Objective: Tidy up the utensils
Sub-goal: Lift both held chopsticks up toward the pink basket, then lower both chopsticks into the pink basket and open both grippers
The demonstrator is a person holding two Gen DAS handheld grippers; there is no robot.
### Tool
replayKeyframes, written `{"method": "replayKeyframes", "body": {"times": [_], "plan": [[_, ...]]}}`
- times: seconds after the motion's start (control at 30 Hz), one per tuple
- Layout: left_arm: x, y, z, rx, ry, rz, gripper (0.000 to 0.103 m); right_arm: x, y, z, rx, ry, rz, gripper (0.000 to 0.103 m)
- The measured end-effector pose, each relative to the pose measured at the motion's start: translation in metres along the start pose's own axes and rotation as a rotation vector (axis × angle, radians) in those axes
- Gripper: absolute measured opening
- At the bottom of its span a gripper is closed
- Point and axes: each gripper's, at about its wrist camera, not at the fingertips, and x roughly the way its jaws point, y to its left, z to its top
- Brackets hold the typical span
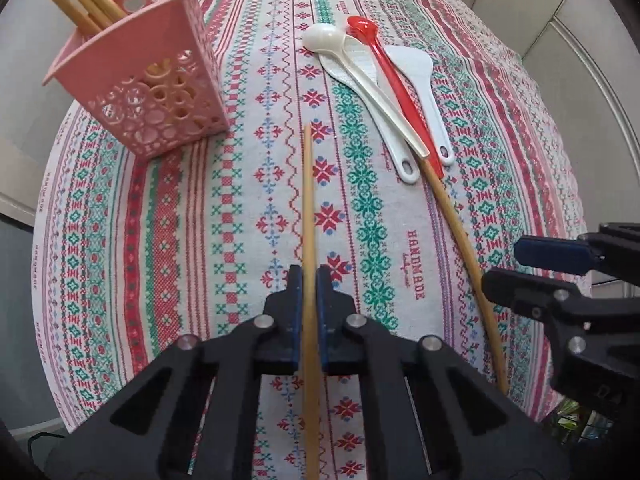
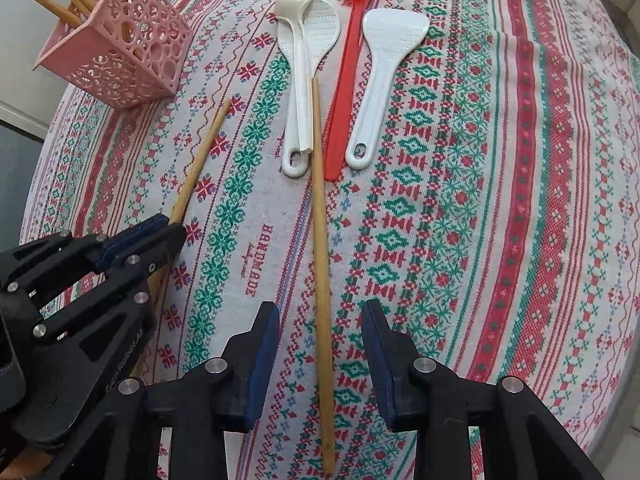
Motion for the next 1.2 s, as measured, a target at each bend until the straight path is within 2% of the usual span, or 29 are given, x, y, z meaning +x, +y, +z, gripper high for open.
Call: {"method": "replayKeyframes", "body": {"times": [0.07, 0.17, 0.33, 0.37, 0.4, 0.43, 0.47, 0.57, 0.67, 0.73, 0.93, 1.0, 1.1, 1.2], "plan": [[-0.014, 0.011, 0.002, -0.035, -0.037, -0.026, 0.008, 0.005, 0.0, 0.006, -0.007, -0.005, -0.005, 0.038], [-0.046, 0.024, 0.006, -0.087, -0.113, -0.104, 0.008, 0.014, 0.004, 0.019, -0.02, -0.009, -0.02, 0.038], [-0.1, 0.037, 0.007, -0.089, -0.272, -0.156, 0.008, 0.034, 0.017, 0.038, -0.064, -0.008, -0.053, 0.038], [-0.109, 0.041, 0.005, -0.09, -0.302, -0.167, 0.008, 0.04, 0.019, 0.041, -0.071, 0.001, -0.066, 0.034], [-0.116, 0.044, 0.005, -0.091, -0.332, -0.177, 0.008, 0.041, 0.023, 0.043, -0.089, -0.005, -0.091, 0.023], [-0.122, 0.048, 0.002, -0.094, -0.356, -0.182, 0.008, 0.044, 0.027, 0.047, -0.096, 0.018, -0.096, 0.005], [-0.128, 0.052, 0.001, -0.102, -0.374, -0.19, 0.008, 0.045, 0.027, 0.047, -0.081, 0.038, -0.087, 0.006], [-0.148, 0.07, -0.001, -0.122, -0.426, -0.224, 0.008, 0.031, 0.029, 0.048, -0.071, 0.009, -0.092, 0.006], [-0.169, 0.082, -0.006, -0.129, -0.504, -0.217, 0.008, 0.002, 0.024, 0.048, -0.033, -0.067, -0.056, 0.006], [-0.183, 0.089, -0.006, -0.146, -0.55, -0.238, 0.008, -0.02, 0.019, 0.049, 0.001, -0.131, -0.035, 0.006], [-0.214, 0.114, 0.0, -0.191, -0.701, -0.275, 0.008, -0.101, 0.006, 0.024, 0.032, -0.411, 0.003, 0.006], [-0.224, 0.118, 0.005, -0.184, -0.776, -0.286, 0.008, -0.126, 0.003, 0.016, 0.03, -0.523, 0.016, 0.006], [-0.224, 0.122, 0.014, -0.172, -0.905, -0.325, 0.008, -0.153, 0.006, 0.012, 0.02, -0.657, 0.032, 0.006], [-0.213, 0.118, 0.029, -0.138, -1.003, -0.291, 0.008, -0.175, 0.009, 0.009, 0.036, -0.764, 0.068, 0.006]]}}
